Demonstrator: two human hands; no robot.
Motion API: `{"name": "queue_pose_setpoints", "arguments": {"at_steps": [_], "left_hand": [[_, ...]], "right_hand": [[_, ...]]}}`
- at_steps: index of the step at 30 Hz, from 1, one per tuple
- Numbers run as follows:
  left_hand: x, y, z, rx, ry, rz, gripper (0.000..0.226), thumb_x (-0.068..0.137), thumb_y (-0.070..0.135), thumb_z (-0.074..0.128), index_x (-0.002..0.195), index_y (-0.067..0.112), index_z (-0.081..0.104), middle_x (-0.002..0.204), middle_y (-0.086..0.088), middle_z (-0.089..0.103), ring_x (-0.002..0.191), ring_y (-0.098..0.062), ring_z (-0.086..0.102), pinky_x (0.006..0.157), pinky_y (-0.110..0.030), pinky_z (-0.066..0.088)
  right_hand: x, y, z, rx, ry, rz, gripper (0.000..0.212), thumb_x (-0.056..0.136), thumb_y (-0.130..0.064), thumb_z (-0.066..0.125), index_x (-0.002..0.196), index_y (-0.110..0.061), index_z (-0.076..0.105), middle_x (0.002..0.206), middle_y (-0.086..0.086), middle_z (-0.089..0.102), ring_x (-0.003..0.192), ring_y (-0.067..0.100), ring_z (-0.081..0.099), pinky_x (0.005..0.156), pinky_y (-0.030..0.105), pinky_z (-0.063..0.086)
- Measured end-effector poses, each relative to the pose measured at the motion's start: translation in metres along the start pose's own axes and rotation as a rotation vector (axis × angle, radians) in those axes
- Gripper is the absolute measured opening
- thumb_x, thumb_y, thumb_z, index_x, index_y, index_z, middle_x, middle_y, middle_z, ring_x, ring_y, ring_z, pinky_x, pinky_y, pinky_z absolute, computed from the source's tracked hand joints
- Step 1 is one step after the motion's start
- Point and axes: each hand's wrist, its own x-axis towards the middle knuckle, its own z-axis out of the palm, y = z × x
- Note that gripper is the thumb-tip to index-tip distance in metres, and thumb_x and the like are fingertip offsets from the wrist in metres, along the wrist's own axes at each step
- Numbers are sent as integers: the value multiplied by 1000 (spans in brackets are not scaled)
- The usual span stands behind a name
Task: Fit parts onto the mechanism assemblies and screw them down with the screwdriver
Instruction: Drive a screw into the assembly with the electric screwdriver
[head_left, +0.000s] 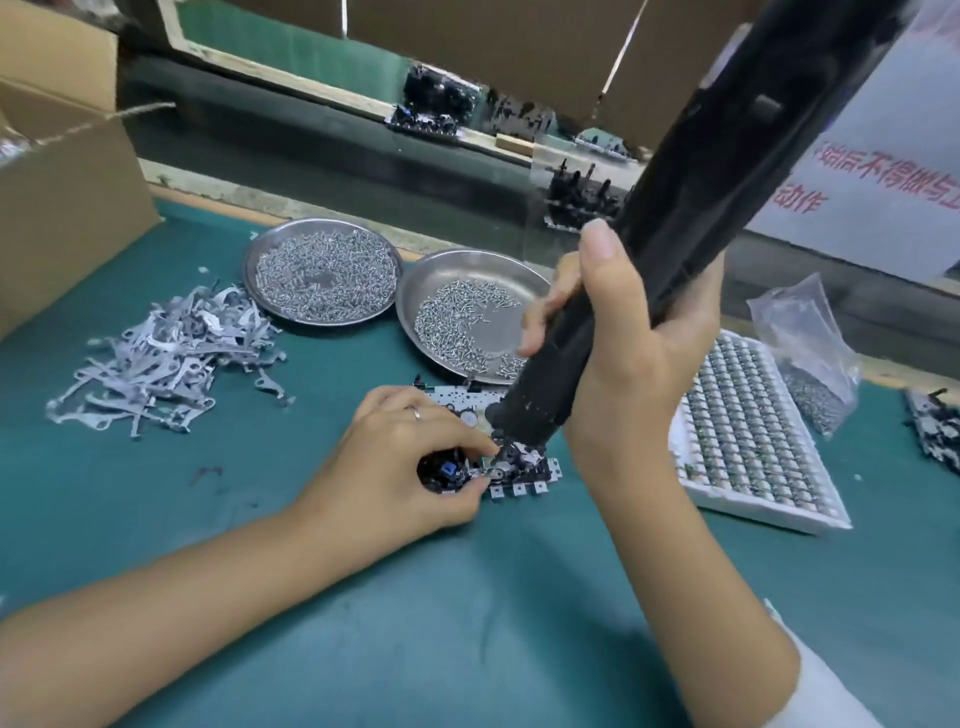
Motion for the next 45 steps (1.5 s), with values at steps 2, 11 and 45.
{"name": "queue_pose_setpoints", "arguments": {"at_steps": [2,11,45], "left_hand": [[0,0,0,3,3,0,22,63,29,75,84,22,76,79,17,67,82,-7,51,89,-31,37],[0,4,-3,-3,-13,-12,21,65,27,74,84,19,76,82,13,69,82,-13,56,90,-36,41],[0,5,-2,9,-14,-21,22,65,26,74,83,15,76,79,8,70,80,-18,56,87,-40,43]], "right_hand": [[-8,4,1,21,-5,6,21,84,-12,60,90,-12,40,55,-1,48,37,20,45,42,25,39],[-13,8,3,50,-14,-30,21,83,-11,57,92,-10,38,54,-6,48,38,16,46,43,28,40],[-16,9,2,25,-20,-84,21,84,-12,55,91,-9,36,50,-9,47,35,17,43,43,24,38]]}}
